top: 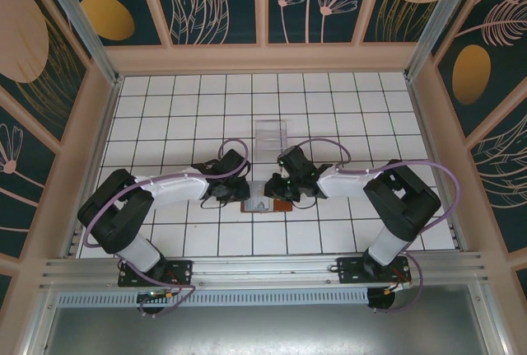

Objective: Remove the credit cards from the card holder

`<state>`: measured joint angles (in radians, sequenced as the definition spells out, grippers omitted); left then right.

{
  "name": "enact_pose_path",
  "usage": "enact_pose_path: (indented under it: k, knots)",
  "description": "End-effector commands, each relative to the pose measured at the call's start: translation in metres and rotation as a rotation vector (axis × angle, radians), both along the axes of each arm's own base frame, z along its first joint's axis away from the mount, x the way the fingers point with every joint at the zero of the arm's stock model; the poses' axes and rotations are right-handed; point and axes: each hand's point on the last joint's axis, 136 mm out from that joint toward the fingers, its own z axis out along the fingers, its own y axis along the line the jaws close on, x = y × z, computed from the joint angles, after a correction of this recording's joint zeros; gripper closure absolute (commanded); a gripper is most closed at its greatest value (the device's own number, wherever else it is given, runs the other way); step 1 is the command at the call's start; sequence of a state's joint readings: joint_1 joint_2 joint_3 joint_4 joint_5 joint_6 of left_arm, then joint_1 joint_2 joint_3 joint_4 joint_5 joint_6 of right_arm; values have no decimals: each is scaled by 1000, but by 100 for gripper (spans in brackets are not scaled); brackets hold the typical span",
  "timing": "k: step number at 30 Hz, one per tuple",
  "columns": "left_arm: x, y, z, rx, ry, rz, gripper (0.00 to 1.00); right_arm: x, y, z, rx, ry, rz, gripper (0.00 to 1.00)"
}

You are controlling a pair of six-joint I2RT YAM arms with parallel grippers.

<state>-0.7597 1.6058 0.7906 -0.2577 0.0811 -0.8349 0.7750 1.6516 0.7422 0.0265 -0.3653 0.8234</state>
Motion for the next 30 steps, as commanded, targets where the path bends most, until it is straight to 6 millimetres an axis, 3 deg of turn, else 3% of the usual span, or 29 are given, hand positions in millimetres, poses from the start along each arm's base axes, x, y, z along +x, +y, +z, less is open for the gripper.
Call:
enact_pose_path:
  k: [1, 20, 30]
  knots:
    - [-13, 8, -17, 49, 52, -24, 78, -1, 5, 4, 73, 7, -3, 79]
    - [-14, 8, -20, 58, 63, -22, 78, -5, 11, 13, 266, 6, 8, 86]
    - [-13, 15, -20, 101, 58, -23, 78, -7, -6, 5, 219, 12, -20, 91]
